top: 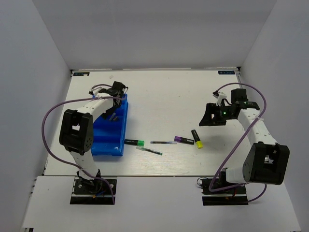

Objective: Sort the stationery into containers
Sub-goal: Place the stationery in the storage box, then pick up the pen from the center of the board, then place the pen in the storage box.

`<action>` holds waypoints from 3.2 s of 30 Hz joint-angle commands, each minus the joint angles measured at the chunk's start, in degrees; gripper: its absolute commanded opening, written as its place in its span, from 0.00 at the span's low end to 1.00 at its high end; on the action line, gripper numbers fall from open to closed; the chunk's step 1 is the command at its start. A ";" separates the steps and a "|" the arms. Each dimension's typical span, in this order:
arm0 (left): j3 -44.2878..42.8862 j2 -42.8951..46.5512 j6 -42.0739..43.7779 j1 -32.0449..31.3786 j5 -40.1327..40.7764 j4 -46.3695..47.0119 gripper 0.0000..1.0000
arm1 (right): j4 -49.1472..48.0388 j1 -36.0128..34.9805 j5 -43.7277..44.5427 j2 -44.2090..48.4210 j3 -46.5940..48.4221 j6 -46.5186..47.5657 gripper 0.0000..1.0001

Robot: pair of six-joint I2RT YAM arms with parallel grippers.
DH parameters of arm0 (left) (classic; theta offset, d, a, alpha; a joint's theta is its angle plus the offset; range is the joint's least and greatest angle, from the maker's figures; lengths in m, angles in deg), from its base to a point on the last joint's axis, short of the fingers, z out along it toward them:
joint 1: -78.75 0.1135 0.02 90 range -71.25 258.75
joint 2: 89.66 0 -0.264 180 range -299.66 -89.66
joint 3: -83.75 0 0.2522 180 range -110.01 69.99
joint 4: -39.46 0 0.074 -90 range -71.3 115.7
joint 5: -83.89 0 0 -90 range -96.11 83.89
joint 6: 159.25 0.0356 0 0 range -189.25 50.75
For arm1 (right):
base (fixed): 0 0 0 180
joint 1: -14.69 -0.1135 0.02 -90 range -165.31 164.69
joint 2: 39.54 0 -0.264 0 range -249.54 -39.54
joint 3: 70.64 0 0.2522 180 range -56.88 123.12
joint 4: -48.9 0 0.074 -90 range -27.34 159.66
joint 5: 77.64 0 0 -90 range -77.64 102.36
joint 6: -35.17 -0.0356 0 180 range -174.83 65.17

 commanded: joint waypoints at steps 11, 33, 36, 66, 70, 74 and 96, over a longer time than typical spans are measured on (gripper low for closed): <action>2.58 14.66 25.94 -7.36 -17.27 12.23 0.00 | 4.20 -9.58 13.03 -5.71 1.02 4.27 0.56; 22.28 47.96 38.89 -28.03 -27.25 0.31 0.86 | -3.10 -24.80 37.84 -22.05 1.90 0.84 0.62; 25.63 52.27 38.10 -28.03 -27.51 0.13 0.86 | -2.92 -24.89 37.84 -24.08 1.81 1.19 0.56; 32.23 66.08 38.26 -28.12 -29.01 -1.27 0.88 | -1.78 -25.15 29.59 -27.26 2.43 5.49 0.00; 28.36 68.45 39.41 -28.03 -28.57 -1.36 0.88 | 2.52 -26.82 23.88 -24.35 9.34 12.08 0.00; 22.74 69.07 40.29 -28.03 -29.88 -0.49 0.88 | 9.37 -29.54 16.77 -25.05 20.60 19.28 0.00; 10.96 68.19 43.72 -28.03 -44.03 7.17 0.88 | -24.95 -52.58 -13.75 -52.03 65.80 -3.35 0.00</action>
